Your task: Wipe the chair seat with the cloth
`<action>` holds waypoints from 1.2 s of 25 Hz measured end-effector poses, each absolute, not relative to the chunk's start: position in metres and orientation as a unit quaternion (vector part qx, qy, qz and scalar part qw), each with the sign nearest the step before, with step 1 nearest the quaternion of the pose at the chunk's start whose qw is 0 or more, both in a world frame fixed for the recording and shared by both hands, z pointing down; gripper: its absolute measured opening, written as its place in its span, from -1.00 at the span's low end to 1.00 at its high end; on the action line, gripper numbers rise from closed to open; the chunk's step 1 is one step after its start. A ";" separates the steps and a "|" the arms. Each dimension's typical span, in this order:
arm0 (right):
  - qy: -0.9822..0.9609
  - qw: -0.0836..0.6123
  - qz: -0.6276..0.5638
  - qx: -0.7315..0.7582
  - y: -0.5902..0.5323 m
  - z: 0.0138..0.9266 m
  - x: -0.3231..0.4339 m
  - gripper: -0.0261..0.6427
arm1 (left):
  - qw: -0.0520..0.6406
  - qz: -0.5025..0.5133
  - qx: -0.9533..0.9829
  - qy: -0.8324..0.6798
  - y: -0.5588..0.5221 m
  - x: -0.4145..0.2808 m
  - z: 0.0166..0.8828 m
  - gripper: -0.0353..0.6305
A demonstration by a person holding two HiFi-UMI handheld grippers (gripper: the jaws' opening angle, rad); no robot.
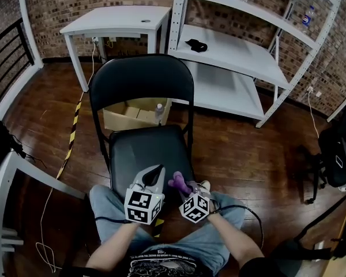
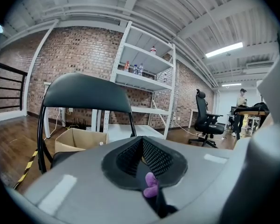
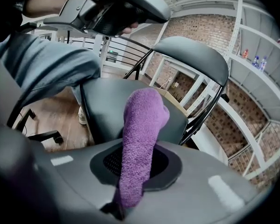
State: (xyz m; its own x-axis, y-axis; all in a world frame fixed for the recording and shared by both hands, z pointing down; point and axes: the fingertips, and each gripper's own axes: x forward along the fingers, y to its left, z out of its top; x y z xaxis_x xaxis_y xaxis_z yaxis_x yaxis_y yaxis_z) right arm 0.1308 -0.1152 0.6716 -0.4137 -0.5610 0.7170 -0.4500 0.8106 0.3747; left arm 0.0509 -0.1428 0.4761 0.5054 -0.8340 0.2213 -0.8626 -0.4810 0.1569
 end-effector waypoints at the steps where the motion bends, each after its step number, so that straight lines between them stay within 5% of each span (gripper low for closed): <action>1: -0.838 0.445 -0.059 0.308 -0.117 0.668 0.131 -0.79 | 0.123 0.056 0.858 -0.495 -0.142 0.050 0.475 -0.88; 15: -0.882 0.238 -0.018 0.406 -0.131 0.506 0.073 -0.79 | 0.100 0.025 0.837 -0.537 -0.131 0.012 0.445 -0.88; 30: -0.905 0.103 0.028 0.411 -0.096 0.435 0.030 -0.79 | 0.093 0.011 0.822 -0.561 -0.086 -0.011 0.428 -0.88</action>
